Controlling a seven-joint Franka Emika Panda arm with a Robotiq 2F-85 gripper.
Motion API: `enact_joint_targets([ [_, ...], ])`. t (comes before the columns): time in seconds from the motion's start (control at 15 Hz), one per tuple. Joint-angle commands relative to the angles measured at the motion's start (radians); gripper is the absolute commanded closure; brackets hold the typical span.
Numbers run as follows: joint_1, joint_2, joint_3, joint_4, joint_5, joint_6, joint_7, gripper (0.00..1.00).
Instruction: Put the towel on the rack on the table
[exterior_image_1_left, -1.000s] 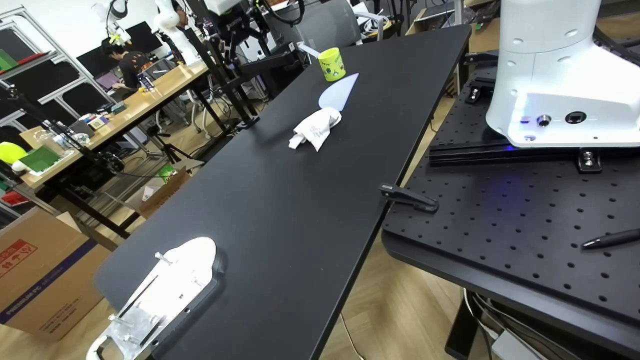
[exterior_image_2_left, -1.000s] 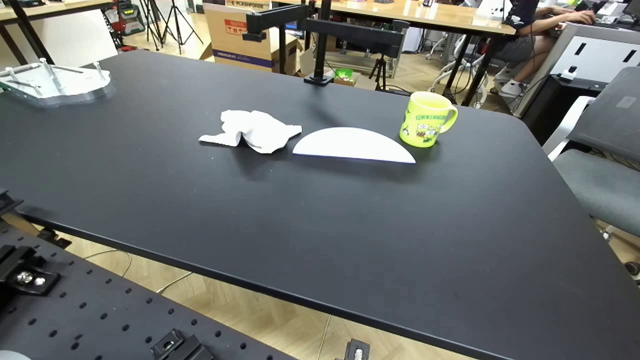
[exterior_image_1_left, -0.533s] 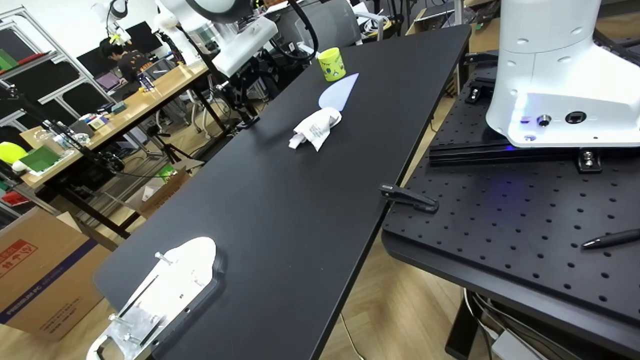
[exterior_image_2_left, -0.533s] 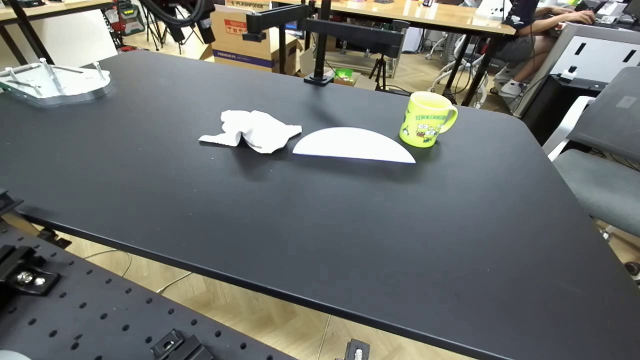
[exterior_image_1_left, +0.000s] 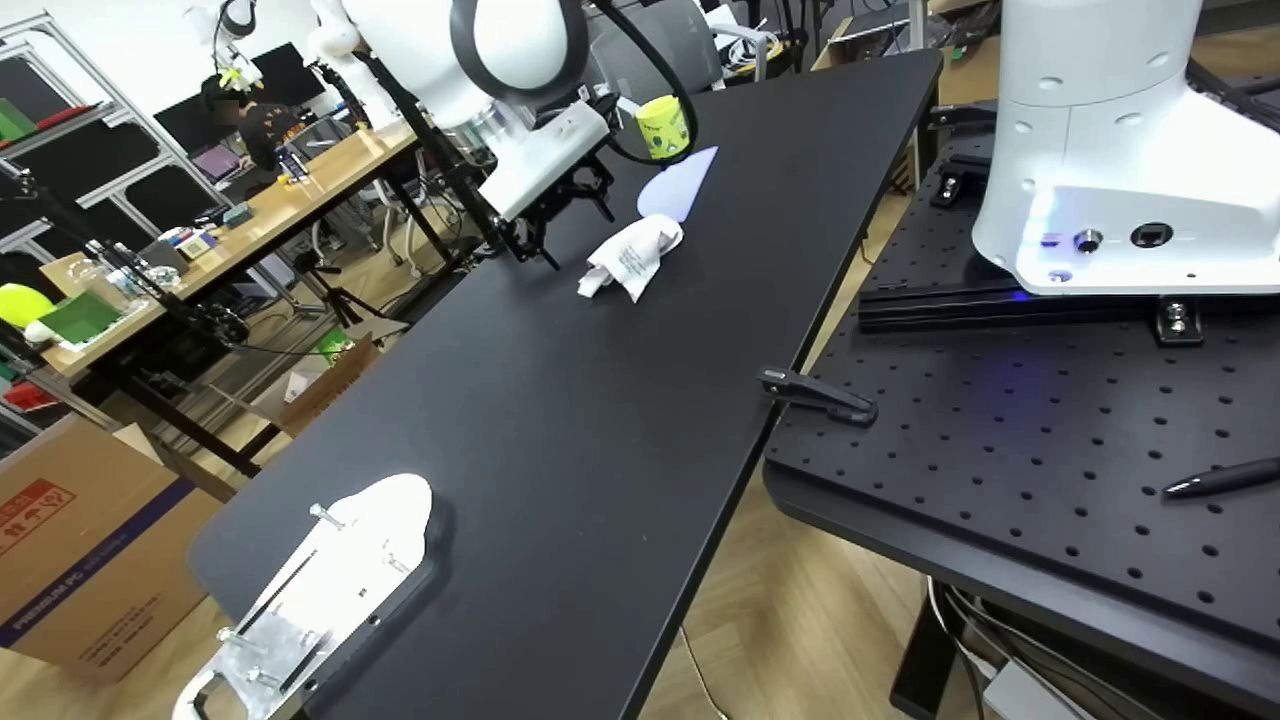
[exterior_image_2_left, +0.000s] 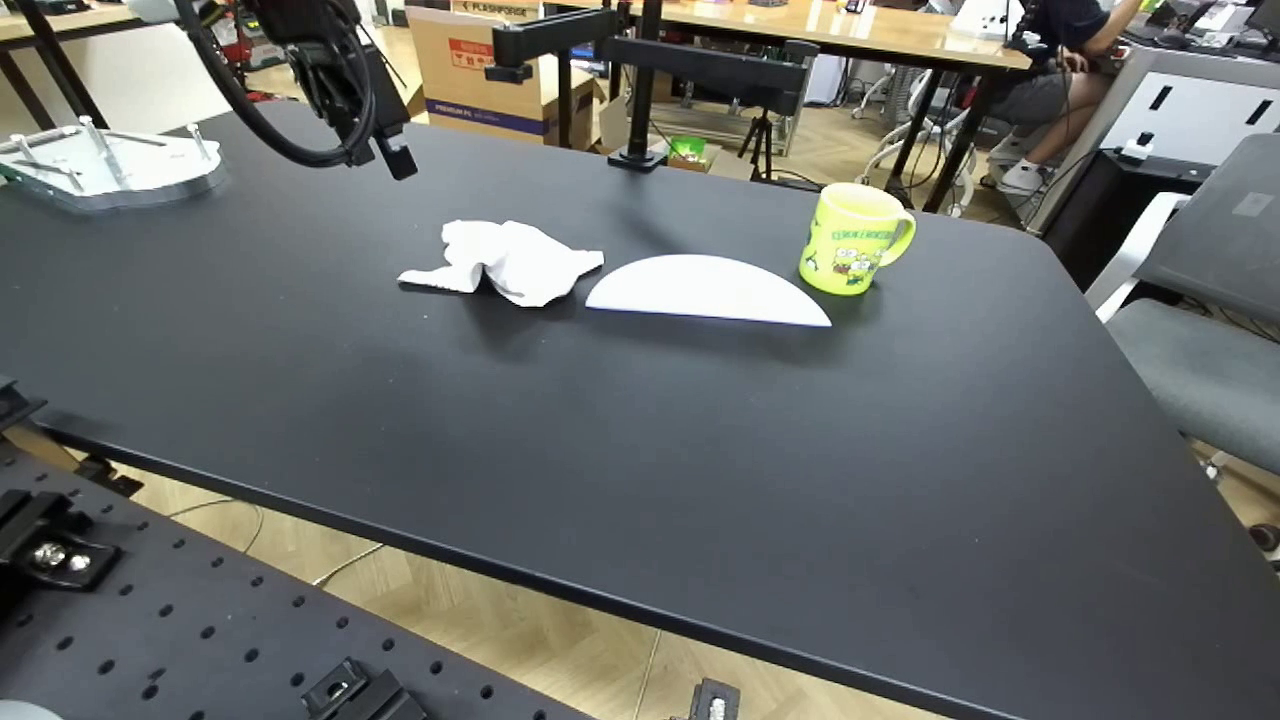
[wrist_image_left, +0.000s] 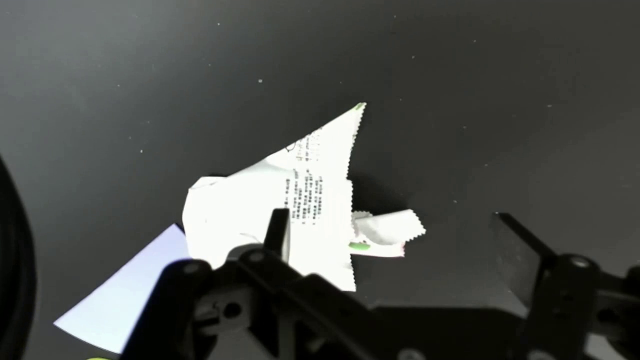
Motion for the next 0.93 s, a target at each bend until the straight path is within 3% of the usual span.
enact_joint_targets([
  [0.0, 0.005, 0.001, -0.018, -0.015, -0.017, 0.022, 0.035, 0.0],
  [0.87, -0.043, -0.029, -0.112, -0.132, -0.059, 0.086, 0.085, 0.0],
])
